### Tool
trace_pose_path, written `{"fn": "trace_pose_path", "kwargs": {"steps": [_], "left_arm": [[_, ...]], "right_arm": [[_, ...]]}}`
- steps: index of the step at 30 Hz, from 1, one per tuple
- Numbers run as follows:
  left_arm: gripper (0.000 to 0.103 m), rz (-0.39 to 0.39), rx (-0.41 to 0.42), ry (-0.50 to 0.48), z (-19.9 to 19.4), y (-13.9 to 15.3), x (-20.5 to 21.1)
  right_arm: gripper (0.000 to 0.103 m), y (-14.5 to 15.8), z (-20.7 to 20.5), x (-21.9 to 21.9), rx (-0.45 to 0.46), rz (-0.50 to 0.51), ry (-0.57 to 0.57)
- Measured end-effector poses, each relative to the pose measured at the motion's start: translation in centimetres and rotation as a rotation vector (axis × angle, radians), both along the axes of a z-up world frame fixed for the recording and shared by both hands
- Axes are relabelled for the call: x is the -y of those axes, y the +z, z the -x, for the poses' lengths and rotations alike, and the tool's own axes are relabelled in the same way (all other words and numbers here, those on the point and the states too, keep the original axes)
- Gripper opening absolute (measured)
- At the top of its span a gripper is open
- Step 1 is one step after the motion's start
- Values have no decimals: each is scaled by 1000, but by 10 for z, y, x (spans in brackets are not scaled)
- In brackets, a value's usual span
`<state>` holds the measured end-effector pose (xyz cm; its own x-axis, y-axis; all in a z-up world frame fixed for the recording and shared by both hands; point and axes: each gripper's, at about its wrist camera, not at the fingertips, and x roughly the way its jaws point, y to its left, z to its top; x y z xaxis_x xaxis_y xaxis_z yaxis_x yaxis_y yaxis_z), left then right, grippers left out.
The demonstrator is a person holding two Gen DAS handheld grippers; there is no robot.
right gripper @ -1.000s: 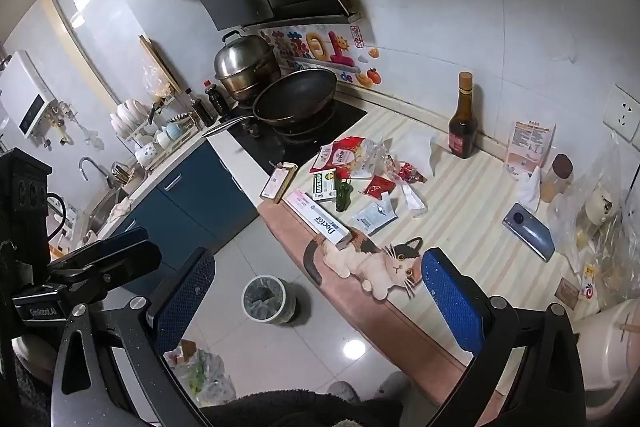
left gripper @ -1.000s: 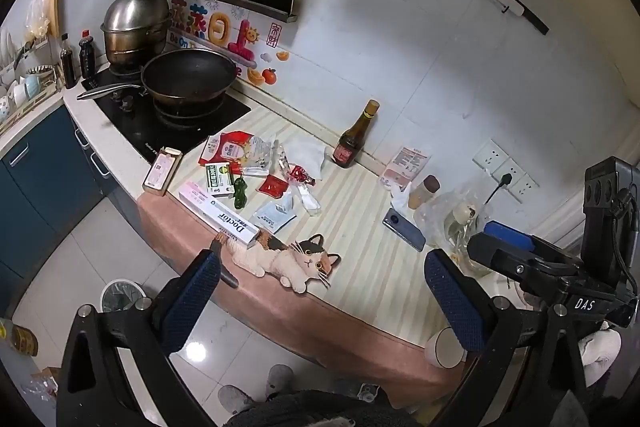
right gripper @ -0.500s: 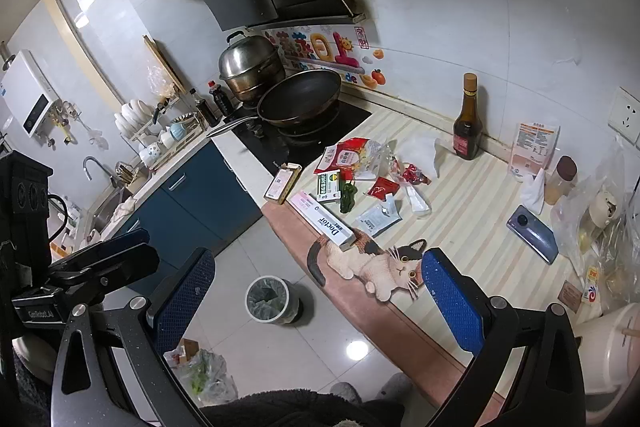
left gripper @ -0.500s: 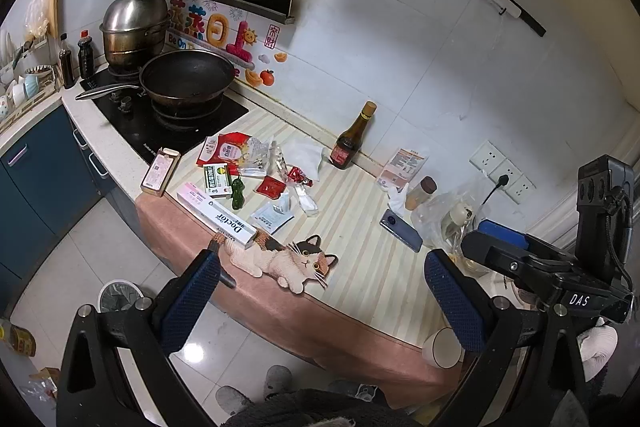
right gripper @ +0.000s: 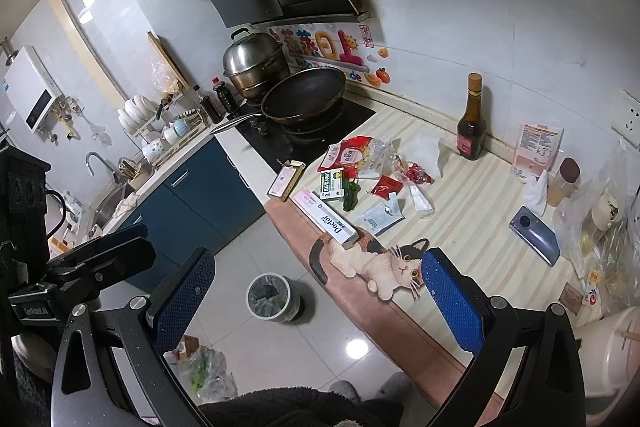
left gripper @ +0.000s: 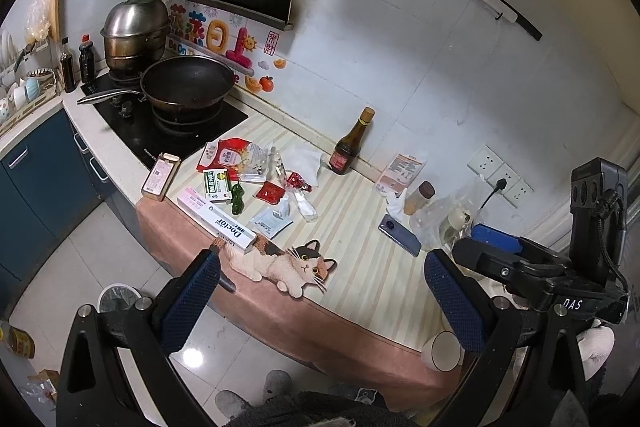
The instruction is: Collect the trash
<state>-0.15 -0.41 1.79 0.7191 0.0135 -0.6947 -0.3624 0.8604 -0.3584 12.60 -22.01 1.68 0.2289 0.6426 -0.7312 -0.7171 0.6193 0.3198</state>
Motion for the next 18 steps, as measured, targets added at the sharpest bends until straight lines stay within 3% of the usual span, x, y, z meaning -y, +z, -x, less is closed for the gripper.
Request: {"fn": "trace_pose_path", "kwargs": {"steps": [18], "left_arm": [[103, -2, 8, 15, 9, 1, -5]], "right_arm": [[103, -5, 5, -4, -21, -21, 36]]}}
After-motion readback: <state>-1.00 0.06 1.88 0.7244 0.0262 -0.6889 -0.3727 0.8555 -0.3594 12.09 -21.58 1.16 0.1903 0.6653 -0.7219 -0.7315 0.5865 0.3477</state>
